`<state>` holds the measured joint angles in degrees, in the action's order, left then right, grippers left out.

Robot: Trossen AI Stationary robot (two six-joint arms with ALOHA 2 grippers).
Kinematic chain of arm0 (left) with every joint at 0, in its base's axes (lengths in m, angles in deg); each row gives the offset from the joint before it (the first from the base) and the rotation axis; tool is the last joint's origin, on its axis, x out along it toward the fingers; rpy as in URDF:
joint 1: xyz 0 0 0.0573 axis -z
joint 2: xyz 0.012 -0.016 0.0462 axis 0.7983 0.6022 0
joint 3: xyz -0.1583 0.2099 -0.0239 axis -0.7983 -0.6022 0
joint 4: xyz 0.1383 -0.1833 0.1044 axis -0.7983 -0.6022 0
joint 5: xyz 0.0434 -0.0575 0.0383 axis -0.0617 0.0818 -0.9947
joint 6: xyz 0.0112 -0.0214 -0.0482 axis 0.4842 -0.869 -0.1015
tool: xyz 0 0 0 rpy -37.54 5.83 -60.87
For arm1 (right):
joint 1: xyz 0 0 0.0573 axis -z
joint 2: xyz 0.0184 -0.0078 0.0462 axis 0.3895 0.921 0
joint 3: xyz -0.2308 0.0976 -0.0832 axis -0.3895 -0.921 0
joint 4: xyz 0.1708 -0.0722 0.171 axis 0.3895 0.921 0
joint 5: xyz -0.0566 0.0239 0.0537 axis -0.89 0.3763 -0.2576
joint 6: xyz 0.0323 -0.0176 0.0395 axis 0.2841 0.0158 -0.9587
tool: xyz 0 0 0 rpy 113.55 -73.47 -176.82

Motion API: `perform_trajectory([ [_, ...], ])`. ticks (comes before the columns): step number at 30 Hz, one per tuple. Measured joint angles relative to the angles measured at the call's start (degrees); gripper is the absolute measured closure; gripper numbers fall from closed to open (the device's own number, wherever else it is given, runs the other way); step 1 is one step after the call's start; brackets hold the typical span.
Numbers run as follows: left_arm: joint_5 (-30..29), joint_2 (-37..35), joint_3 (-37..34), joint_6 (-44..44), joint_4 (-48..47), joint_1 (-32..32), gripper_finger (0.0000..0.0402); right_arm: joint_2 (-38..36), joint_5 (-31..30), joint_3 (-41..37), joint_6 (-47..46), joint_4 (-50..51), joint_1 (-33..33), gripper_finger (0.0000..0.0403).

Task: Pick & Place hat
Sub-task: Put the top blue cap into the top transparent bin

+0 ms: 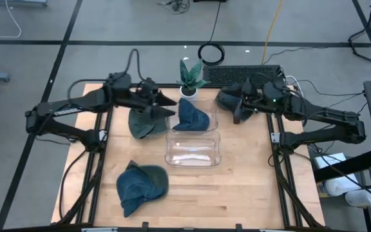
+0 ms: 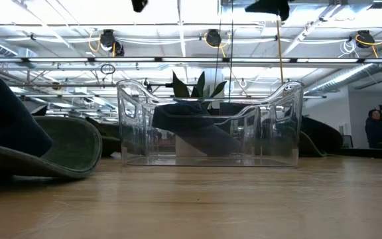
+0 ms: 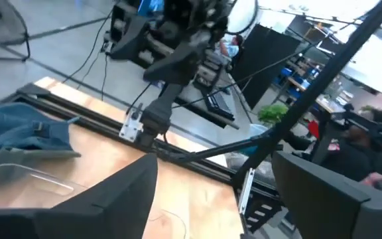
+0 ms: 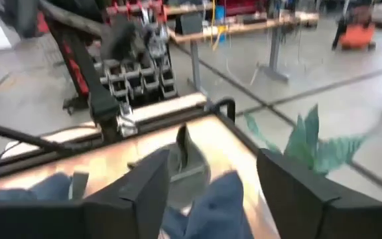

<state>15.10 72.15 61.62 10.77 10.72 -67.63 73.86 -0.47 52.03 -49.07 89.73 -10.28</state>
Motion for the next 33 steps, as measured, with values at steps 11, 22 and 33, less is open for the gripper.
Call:
perform_trajectory([
  [11,-2.48,-9.58,0.0,5.32,-12.57,-0.17,0.0101,-0.22,-7.33,8.65,0.32,27.57,0.02,0.0151],
  [22,-2.51,-11.62,0.0,4.89,-14.66,-0.17,0.0106,0.52,-10.3,16.35,-3.89,49.91,0.02,0.0151],
  [33,-2.53,-11.58,0.0,4.82,-15.44,-0.17,0.0108,9.23,-10.27,21.71,-5.46,70.25,0.23,0.0151],
])
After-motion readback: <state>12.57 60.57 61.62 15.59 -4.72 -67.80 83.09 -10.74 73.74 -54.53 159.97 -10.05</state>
